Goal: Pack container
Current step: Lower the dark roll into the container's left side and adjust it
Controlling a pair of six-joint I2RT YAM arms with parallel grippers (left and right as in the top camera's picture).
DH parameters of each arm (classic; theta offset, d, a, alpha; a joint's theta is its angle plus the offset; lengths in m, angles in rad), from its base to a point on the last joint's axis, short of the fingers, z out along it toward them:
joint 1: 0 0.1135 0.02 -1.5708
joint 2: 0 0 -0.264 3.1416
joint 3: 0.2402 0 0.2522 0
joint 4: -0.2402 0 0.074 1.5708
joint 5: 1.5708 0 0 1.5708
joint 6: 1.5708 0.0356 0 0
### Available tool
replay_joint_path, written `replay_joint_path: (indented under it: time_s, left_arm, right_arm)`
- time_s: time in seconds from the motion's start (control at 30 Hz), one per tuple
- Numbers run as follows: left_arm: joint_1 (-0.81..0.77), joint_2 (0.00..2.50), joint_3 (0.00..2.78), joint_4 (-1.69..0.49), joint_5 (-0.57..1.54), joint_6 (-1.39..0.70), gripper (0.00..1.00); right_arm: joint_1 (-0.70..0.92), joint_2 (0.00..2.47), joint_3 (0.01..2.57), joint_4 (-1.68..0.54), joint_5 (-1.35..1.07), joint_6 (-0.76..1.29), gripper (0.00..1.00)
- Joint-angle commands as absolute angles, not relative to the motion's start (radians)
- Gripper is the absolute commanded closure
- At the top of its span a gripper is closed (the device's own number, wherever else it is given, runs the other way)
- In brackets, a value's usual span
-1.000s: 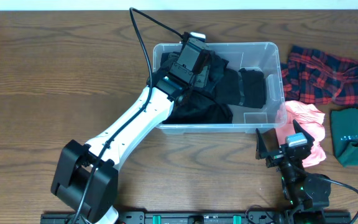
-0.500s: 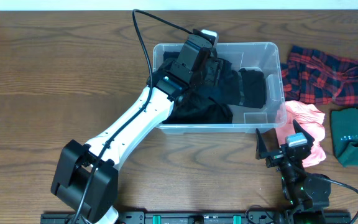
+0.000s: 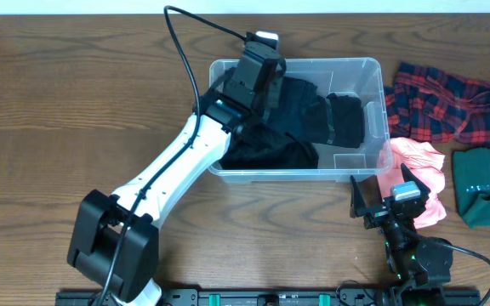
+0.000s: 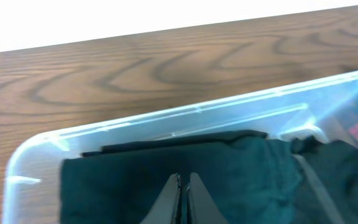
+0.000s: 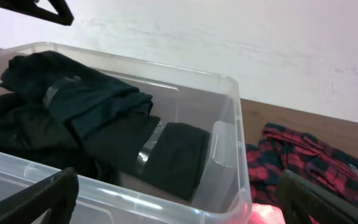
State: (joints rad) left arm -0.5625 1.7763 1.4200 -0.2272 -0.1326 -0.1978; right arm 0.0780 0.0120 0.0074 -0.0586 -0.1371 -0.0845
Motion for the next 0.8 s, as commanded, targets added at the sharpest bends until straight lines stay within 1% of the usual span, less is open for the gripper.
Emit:
replay_joint_path:
  time_s: [0.0, 0.13, 0.43, 0.6, 0.77]
  left_arm:
    - [-0.546, 1.819, 1.438, -0.231, -0.173, -0.177, 0.94]
    - [-0.538, 1.877, 1.421, -0.234, -0.173, -0.178, 0.94]
    - [-0.531, 2.089, 1.419, -0.292, -0.173, -0.178, 0.94]
    - [-0.532, 2.064, 1.422, -0.297, -0.173, -0.178, 0.94]
    - [-0.531, 1.942, 1.429, -0.294, -0.173, -0.177, 0.94]
  right_arm:
    - [0.068, 0.007, 0.006, -0.062, -0.131, -0.094, 0.01]
    - [0.068, 0.007, 0.006, -0.062, -0.131, -0.094, 0.01]
    - [0.068, 0.007, 0.006, -0.062, -0.131, -0.094, 0.01]
    - [0.068, 0.007, 0.006, -0.062, -0.131, -0.094, 0.01]
    - [0.068, 0.007, 0.006, -0.062, -0.131, -0.094, 0.01]
